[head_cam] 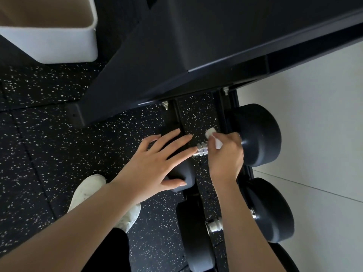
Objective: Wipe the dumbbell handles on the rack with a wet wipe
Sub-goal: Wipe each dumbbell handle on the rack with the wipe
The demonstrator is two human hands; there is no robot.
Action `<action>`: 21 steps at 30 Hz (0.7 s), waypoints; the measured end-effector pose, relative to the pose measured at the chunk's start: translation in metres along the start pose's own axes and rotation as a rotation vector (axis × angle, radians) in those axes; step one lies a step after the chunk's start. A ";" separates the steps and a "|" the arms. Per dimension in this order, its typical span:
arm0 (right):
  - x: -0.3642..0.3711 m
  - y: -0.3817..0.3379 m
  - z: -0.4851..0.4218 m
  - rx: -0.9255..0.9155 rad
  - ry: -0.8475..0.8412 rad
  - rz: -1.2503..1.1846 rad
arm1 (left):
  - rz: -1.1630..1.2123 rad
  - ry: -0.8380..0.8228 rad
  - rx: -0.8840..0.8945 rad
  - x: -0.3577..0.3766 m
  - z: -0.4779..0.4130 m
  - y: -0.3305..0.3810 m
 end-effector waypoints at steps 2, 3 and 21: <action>-0.004 0.003 -0.004 0.082 0.116 0.011 | 0.006 0.008 -0.003 0.001 0.000 0.000; -0.004 0.004 -0.006 0.104 0.159 0.017 | 0.014 0.013 -0.002 0.002 0.000 0.000; -0.003 -0.030 -0.015 -0.116 -0.261 0.401 | 0.027 0.044 -0.001 0.001 0.000 0.000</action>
Point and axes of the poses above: each hand's wrist, its own z-axis away from the middle knuckle, its own x-axis out of the palm, y = z × x, the point moved 1 cm from there along -z, towards the middle knuckle, and after that the axes turned 9 degrees about x, right-handed, at the moved point
